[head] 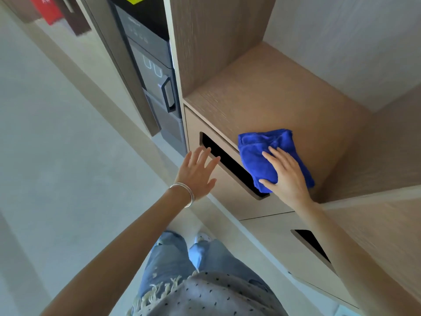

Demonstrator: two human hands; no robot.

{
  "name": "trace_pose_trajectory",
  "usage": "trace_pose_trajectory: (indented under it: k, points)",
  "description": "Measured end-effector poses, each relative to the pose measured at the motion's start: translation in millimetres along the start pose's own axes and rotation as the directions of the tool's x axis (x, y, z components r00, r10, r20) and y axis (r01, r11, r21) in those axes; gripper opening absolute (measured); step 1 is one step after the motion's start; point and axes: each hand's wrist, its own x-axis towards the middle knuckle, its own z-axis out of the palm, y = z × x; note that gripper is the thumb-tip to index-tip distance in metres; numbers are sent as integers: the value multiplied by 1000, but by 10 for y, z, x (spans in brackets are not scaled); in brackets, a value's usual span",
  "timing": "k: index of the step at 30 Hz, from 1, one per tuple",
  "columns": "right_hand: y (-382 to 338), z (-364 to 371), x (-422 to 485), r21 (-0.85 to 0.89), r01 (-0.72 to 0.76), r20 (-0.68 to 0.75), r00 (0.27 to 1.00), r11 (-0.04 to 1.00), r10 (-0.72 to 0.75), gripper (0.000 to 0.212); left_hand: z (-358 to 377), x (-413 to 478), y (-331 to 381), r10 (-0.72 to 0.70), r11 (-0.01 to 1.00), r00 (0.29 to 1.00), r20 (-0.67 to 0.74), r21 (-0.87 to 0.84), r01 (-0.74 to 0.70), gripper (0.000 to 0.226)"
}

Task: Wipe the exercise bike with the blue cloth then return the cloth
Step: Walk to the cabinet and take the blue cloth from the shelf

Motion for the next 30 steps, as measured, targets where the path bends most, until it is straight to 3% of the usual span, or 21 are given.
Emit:
trace_pose_trajectory:
  k: [5,14,20,24,30]
  points:
    - [-104,10,95,152,48,-158,987,987,-24,38,33,-80,-26,-26,999,1000,-7,-38,25,62]
    - [-712,148,554,192,193,-163,973,962,-162,36,53,-389,-453,-132,987,988,-85,-103,123,61]
    - [-1585,242,883,395,209,23,971,895,-236,40,72,-908,-952,-316,940,936,-155,-186,286,58]
    - [-2218,436,983,468,105,232,943,878,-237,37,106,-1437,-1316,-430,898,880,-200,-191,396,57]
    - [-3269,918,934,480,274,297,843,834,-448,29,282,-2466,-1868,-579,813,795,-180,-202,546,60]
